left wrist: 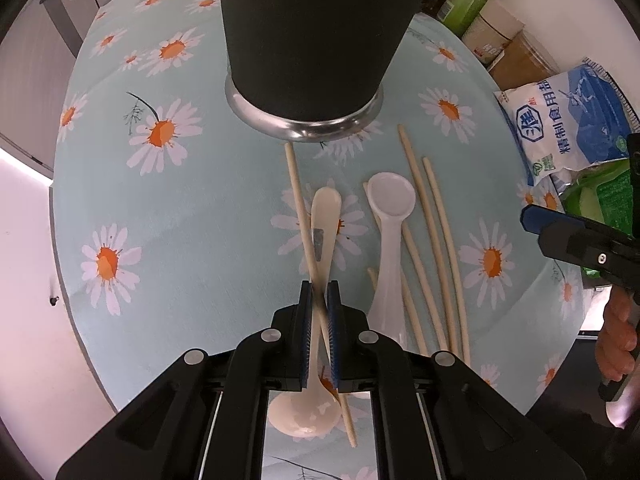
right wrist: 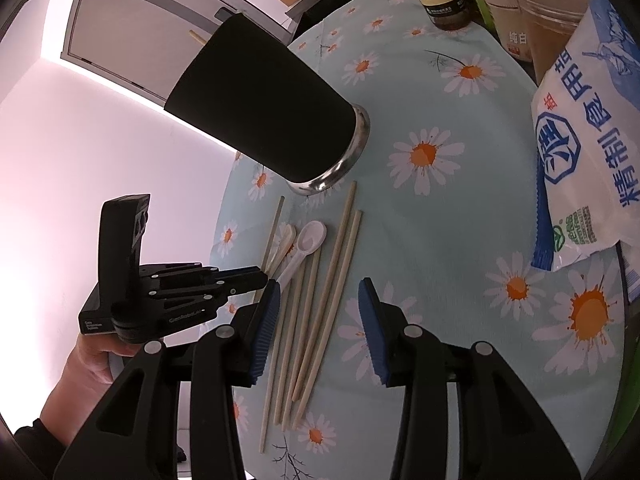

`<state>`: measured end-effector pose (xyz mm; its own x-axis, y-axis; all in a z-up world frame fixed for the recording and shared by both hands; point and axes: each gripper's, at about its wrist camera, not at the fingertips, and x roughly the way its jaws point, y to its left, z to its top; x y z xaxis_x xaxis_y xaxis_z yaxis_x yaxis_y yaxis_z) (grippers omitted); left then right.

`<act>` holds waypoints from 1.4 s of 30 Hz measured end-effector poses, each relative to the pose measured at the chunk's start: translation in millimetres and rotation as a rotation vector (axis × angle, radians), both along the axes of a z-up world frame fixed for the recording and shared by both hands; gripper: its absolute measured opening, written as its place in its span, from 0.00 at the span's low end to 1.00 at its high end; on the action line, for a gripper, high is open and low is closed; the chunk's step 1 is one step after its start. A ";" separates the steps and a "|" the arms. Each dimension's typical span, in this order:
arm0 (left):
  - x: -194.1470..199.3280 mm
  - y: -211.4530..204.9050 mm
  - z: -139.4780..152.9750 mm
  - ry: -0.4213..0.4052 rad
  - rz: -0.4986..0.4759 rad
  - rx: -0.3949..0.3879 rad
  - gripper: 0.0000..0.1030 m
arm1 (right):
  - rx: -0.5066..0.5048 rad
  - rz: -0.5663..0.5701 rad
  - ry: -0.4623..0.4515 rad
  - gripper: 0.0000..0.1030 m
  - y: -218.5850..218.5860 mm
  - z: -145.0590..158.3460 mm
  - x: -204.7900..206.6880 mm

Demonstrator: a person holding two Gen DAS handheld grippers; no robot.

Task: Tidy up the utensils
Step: 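Grasp a wooden chopstick with the left tool and lift it, then grasp another wooden chopstick with the right tool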

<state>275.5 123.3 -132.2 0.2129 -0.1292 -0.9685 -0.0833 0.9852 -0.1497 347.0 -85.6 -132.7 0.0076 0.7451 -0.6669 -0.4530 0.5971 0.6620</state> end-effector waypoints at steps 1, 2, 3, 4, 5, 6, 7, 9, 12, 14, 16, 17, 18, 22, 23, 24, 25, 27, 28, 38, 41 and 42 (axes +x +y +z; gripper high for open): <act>0.0 0.0 0.5 -0.001 0.000 -0.005 0.05 | 0.000 -0.001 0.002 0.40 0.0 -0.2 0.0; 0.0 0.2 0.7 -0.001 0.003 -0.011 0.04 | 0.001 -0.001 0.003 0.40 0.2 -0.6 0.3; -0.6 0.7 1.4 -0.003 0.006 -0.013 0.04 | 0.000 -0.002 0.003 0.40 0.5 -1.1 0.5; -0.9 1.7 2.3 -0.007 0.011 -0.016 0.03 | -0.002 -0.002 0.004 0.40 0.7 -1.7 0.8; -1.4 2.6 3.0 -0.010 0.017 -0.026 0.03 | -0.003 0.000 0.006 0.40 1.2 -2.5 1.2; -3.2 4.6 3.9 -0.011 0.024 -0.036 0.03 | -0.004 0.001 0.008 0.40 1.7 -3.2 1.9; -4.1 6.7 3.9 -0.013 0.032 -0.050 0.03 | -0.007 0.003 0.010 0.40 2.6 -4.0 2.3; -5.5 9.9 4.4 -0.018 0.052 -0.080 0.03 | -0.013 0.007 0.019 0.40 4.8 -6.5 3.4; -8.8 12.4 7.6 -0.031 0.066 -0.093 0.03 | -0.016 0.015 0.021 0.40 8.9 -6.7 4.6; -11.3 15.0 9.5 -0.041 0.082 -0.104 0.03 | -0.012 0.018 0.032 0.40 10.5 -6.9 5.5; -14.4 17.3 12.0 -0.049 0.095 -0.112 0.03 | -0.025 0.023 0.040 0.40 13.4 -7.4 6.1; -16.2 17.6 13.7 -0.054 0.096 -0.116 0.03 | -0.041 0.029 0.042 0.40 15.7 -8.0 6.3; -18.1 18.0 15.5 -0.059 0.096 -0.119 0.03 | -0.052 0.032 0.044 0.40 17.9 -8.6 6.4; -25.5 21.8 22.8 -0.087 0.102 -0.135 0.03 | -0.100 0.032 0.101 0.40 25.7 -16.2 10.2; -27.5 22.6 24.3 -0.096 0.107 -0.141 0.03 | -0.108 0.028 0.123 0.40 27.4 -18.1 11.7; -30.5 23.6 26.5 -0.106 0.110 -0.150 0.03 | -0.121 0.026 0.135 0.40 29.2 -19.4 12.6; -33.2 24.3 28.3 -0.116 0.114 -0.159 0.03 | -0.149 0.021 0.150 0.40 32.7 -21.2 14.1; -37.8 24.9 30.6 -0.136 0.120 -0.173 0.03 | -0.192 0.014 0.166 0.39 38.5 -24.2 16.7; -40.3 25.7 31.4 -0.144 0.122 -0.177 0.03 | -0.219 0.011 0.177 0.35 42.7 -25.9 18.0; -73.1 42.7 41.2 -0.243 0.118 -0.211 0.03 | -0.482 -0.030 0.158 0.17 84.0 -30.3 18.5; -82.1 48.3 44.4 -0.274 0.096 -0.227 0.03 | -0.588 -0.033 0.103 0.14 102.5 -28.3 14.5; -84.5 50.3 44.8 -0.282 0.086 -0.235 0.03 | -0.610 -0.038 0.097 0.13 106.6 -28.2 13.7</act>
<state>191.0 173.6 -87.4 0.4868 -0.3112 -0.8162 -0.0875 0.9123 -0.4000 360.7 21.1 -160.9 -0.0554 0.2297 -0.9717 -0.3783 0.8958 0.2333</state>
